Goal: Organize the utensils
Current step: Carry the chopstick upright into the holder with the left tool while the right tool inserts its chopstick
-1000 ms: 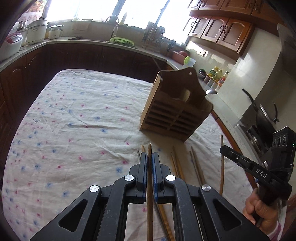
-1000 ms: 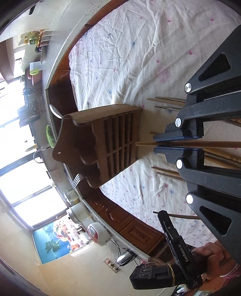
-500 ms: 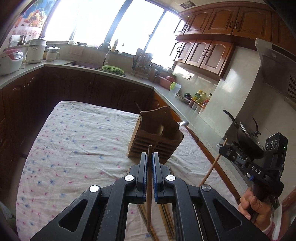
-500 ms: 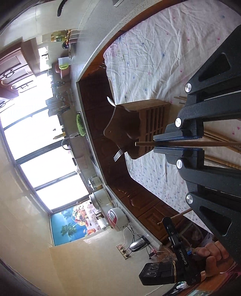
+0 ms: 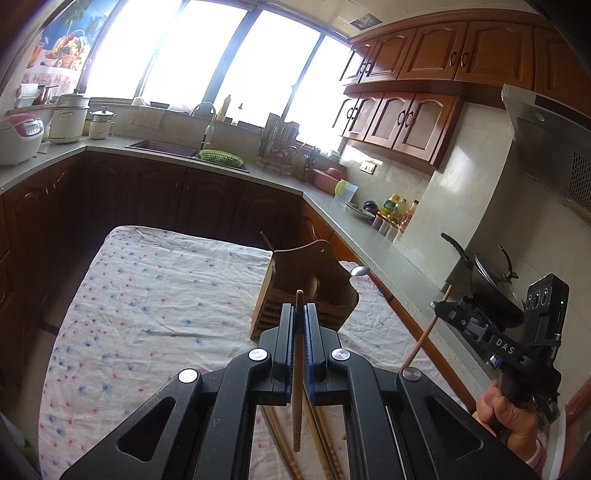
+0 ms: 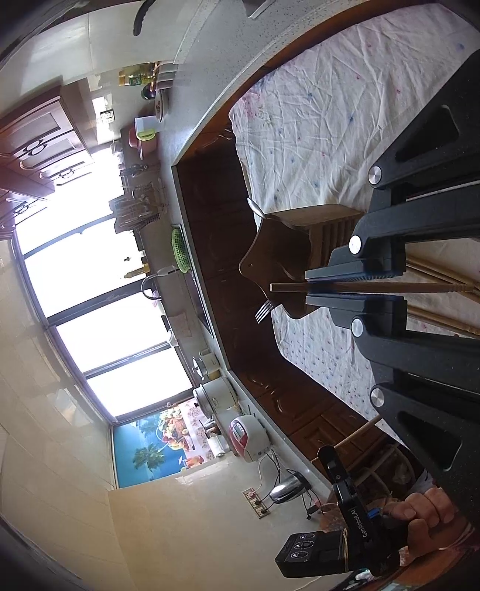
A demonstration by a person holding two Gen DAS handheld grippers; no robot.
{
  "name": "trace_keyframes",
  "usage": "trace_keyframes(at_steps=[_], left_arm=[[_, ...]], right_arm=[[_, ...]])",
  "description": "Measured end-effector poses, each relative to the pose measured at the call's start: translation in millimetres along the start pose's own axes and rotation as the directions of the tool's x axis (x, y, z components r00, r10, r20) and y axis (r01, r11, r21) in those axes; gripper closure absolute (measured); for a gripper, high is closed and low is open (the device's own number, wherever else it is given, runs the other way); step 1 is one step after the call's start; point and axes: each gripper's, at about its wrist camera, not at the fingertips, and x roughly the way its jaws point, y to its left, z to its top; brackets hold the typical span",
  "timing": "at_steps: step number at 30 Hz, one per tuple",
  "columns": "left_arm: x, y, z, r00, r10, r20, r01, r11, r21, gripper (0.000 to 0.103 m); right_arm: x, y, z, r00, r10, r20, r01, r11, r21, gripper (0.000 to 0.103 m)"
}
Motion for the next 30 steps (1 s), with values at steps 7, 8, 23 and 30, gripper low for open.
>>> trace_keyframes(at_steps=[7,8,23,30], left_arm=[[12.8,-3.3,22.2,0.999,-0.011,0.034,0.011,1.0,0.006,0.1],[14.9,-4.5,28.7,0.999,-0.008,0.049,0.008,1.0,0.013,0.1],[113.2,-1.6,117.6,0.974,0.038,0.225,-0.04,0.999,0.004,0.1],[181.7,11.0,96.8,0.969,0.07,0.237,-0.065,0.997,-0.029,0.1]], right_arm=[[8.4,-4.2,16.6,0.999,-0.01,0.033,0.01,1.0,0.002,0.097],[10.1,-4.9,22.2,0.999,-0.013,0.045,0.013,1.0,0.002,0.097],[59.0,-29.3,120.9,0.949,-0.116,0.293,0.112,0.993,0.031,0.097],[96.7,-36.8,100.4,0.934,-0.156,0.322,0.16,0.987,0.012,0.097]])
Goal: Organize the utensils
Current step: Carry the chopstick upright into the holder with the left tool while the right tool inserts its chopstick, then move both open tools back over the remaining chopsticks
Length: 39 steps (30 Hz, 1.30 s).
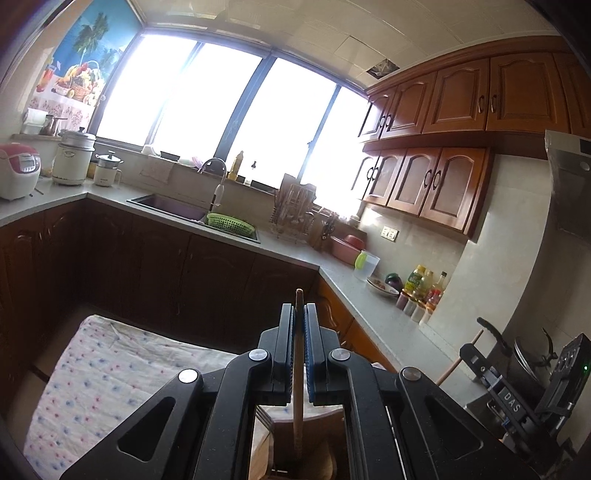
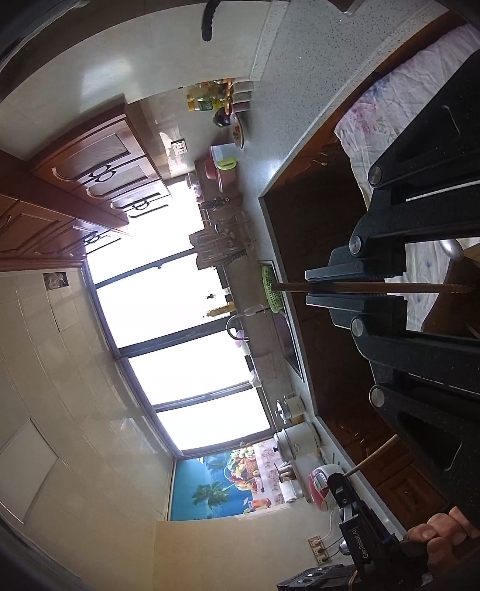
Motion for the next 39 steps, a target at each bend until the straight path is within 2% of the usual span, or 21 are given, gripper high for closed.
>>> trace_keyframes(at_steps=[5,10,12,25,26,27,28,30,31,32,35,36,37,38,39], left_arm=[[32.1,2.3,-35.8,0.999,0.015,-0.03,-0.015,1.0,0.012,0.1],[56.4,7.8,-56.8,0.997,0.011,-0.078,-0.01,1.0,0.007,0.1],[62.2,9.6,-58.0,0.996,0.018,-0.084,-0.017,1.0,0.011,0.1],[61.5,14.2,-43.1,0.994,0.033,-0.1,-0.031,0.999,0.018,0.099],[56.7,15.7,-43.2,0.994,0.03,-0.102,-0.029,0.999,0.015,0.098],[55.9,15.8,-41.1,0.994,0.024,-0.104,-0.023,1.0,0.011,0.089],[48.6,18.5,-40.6,0.995,0.023,-0.099,-0.023,1.0,0.006,0.074],[35.7,22.7,-39.3,0.997,0.026,-0.076,-0.027,1.0,-0.008,0.059],[26.9,24.4,-40.9,0.997,0.028,-0.066,-0.029,1.0,-0.013,0.056],[20.8,26.0,-43.2,0.998,0.027,-0.062,-0.028,0.999,-0.019,0.055],[0.0,30.3,-48.2,0.998,0.03,-0.056,-0.033,0.999,-0.041,0.045],[-7.5,31.3,-49.4,0.998,0.039,-0.055,-0.041,0.998,-0.043,0.038],[-16.0,32.4,-53.5,0.998,0.042,-0.054,-0.044,0.998,-0.045,0.032],[-24.2,32.3,-56.8,0.998,0.039,-0.053,-0.041,0.998,-0.047,0.029],[-32.9,32.3,-61.4,0.998,0.03,-0.054,-0.033,0.998,-0.05,0.025]], right_arm=[[9.8,0.4,-30.5,1.0,-0.009,-0.022,0.008,0.999,-0.031,0.097],[16.9,-4.4,-52.0,0.997,-0.02,-0.069,0.018,0.999,-0.034,0.097],[20.8,-8.1,-56.0,0.995,-0.025,-0.094,0.023,0.999,-0.03,0.097],[22.0,-15.0,-52.2,0.992,-0.031,-0.119,0.031,1.0,0.0,0.096],[22.2,-15.3,-52.2,0.992,-0.031,-0.123,0.032,0.999,0.005,0.092],[21.5,-16.4,-51.4,0.992,-0.027,-0.125,0.029,1.0,0.013,0.091],[19.3,-17.1,-50.7,0.992,-0.021,-0.124,0.023,0.999,0.022,0.089],[11.5,-17.7,-47.3,0.994,-0.002,-0.108,0.006,0.999,0.035,0.068],[5.9,-17.8,-45.0,0.996,0.01,-0.093,-0.006,0.999,0.042,0.061],[-0.2,-17.5,-42.1,0.997,0.019,-0.078,-0.015,0.999,0.047,0.047],[-19.2,-17.0,-35.2,0.999,0.031,-0.043,-0.028,0.998,0.054,0.033],[-25.5,-16.7,-33.7,0.999,0.033,-0.035,-0.031,0.998,0.056,0.022],[-32.5,-17.2,-33.2,0.999,0.035,-0.026,-0.034,0.998,0.06,0.016],[-39.9,-18.1,-33.1,0.999,0.04,-0.016,-0.039,0.997,0.065,0.005],[-47.8,-19.1,-34.0,0.999,0.044,-0.004,-0.043,0.997,0.071,0.0]])
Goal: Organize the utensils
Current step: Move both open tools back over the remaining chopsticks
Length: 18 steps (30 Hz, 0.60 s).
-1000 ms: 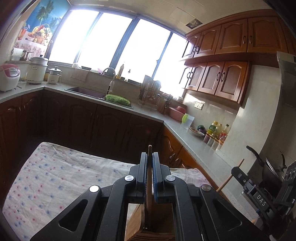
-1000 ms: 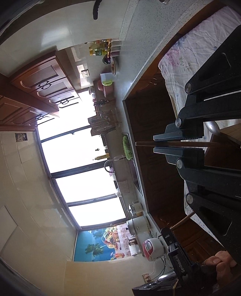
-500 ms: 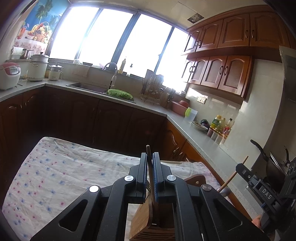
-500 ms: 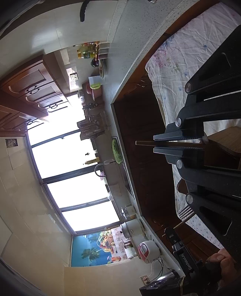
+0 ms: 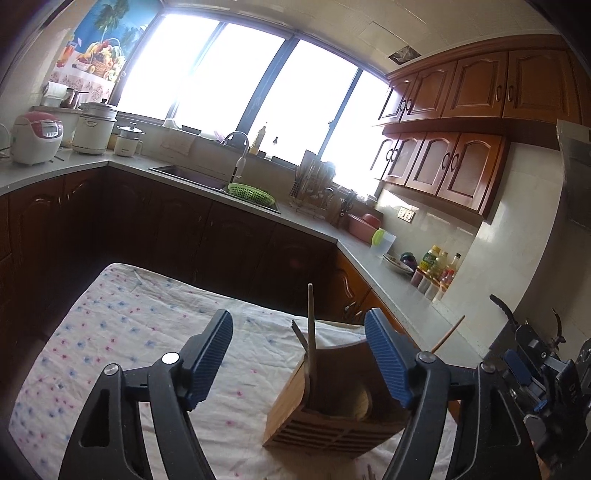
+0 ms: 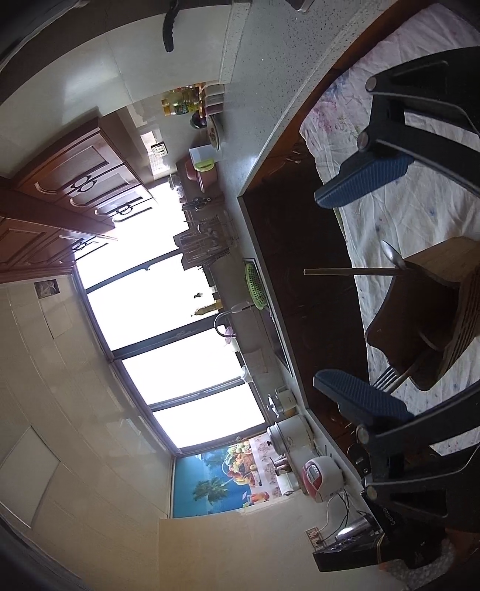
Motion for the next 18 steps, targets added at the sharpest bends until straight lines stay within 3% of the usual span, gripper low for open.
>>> trace_keyframes(at_steps=[9,18], left_arm=[[-66.7,15.5,-46.6,0.997,0.016,-0.072,-0.018,0.999,-0.028,0.023],[-116.5,5.5,-89.1,0.986,0.067,-0.155,-0.068,0.998,-0.005,0.023]], right_arm=[[-55.5,-2.3,-38.5,0.996,0.003,-0.089,-0.002,1.0,0.006,0.0],[-100.7,-10.3,-96.8,0.971,-0.05,-0.234,0.053,0.999,0.006,0.0]])
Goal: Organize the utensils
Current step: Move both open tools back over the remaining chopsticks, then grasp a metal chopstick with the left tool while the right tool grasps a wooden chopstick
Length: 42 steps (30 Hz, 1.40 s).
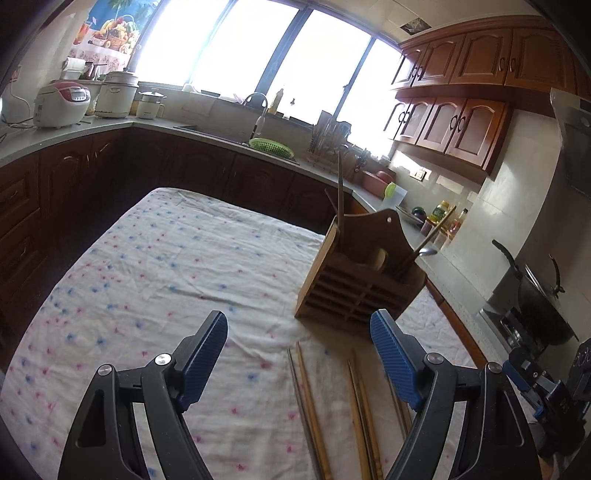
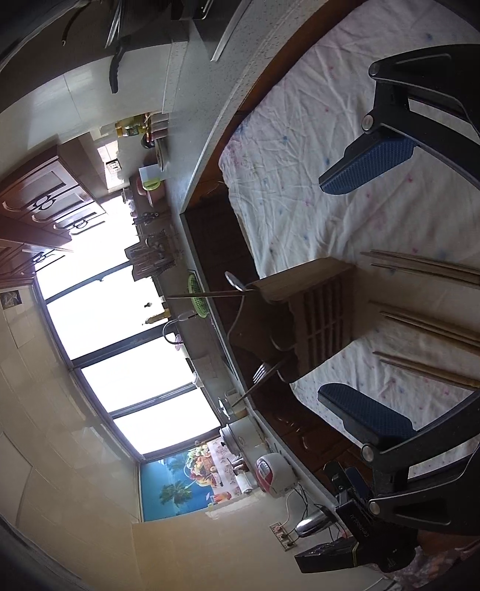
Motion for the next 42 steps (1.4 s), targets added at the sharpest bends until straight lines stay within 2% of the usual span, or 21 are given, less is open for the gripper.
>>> trace_keyframes(at_steps=[6,11,19,23,28,32,35,37,40,42], left_arm=[[-9.8,-5.6,-24.7,0.997,0.012,-0.078,-0.012,1.0,0.006,0.023],[-12.5,-10.6,-31.7,0.994,0.03,-0.109,-0.03,1.0,0.002,0.023],[-5.7,-13.5,-30.5,0.989,0.057,-0.139,-0.053,0.998,0.029,0.023],[9.6,-13.8,-30.2,0.984,0.078,-0.16,-0.072,0.996,0.046,0.025],[22.6,-13.6,-25.8,0.978,0.091,-0.187,-0.084,0.995,0.043,0.025],[31.3,-13.8,-22.6,0.975,0.1,-0.2,-0.092,0.994,0.051,0.026],[42.1,-14.9,-19.7,0.967,0.109,-0.229,-0.097,0.993,0.062,0.034],[52.1,-14.6,-17.7,0.96,0.116,-0.254,-0.102,0.992,0.069,0.043],[67.8,-14.4,-13.2,0.95,0.112,-0.291,-0.097,0.993,0.064,0.052],[78.1,-14.5,-10.3,0.944,0.118,-0.307,-0.101,0.992,0.071,0.054]], right_arm=[[-5.6,-6.2,-30.1,0.997,-0.019,-0.072,0.02,1.0,0.003,0.0],[-5.4,-10.9,-41.9,0.994,-0.025,-0.11,0.027,1.0,0.012,0.0],[0.0,-14.6,-46.4,0.988,-0.035,-0.152,0.038,0.999,0.016,0.0],[4.4,-13.7,-46.4,0.985,-0.043,-0.167,0.044,0.999,0.004,0.001],[11.6,-14.5,-44.9,0.982,-0.044,-0.185,0.045,0.999,0.001,0.005],[20.6,-14.9,-43.7,0.977,-0.06,-0.203,0.059,0.998,-0.012,0.014],[31.5,-16.4,-42.6,0.971,-0.052,-0.234,0.053,0.999,-0.004,0.024],[39.3,-15.5,-40.5,0.966,-0.05,-0.252,0.049,0.999,-0.008,0.032],[53.1,-13.7,-36.9,0.96,-0.041,-0.278,0.04,0.999,-0.01,0.048],[63.9,-12.2,-35.1,0.953,-0.036,-0.302,0.033,0.999,-0.014,0.066]])
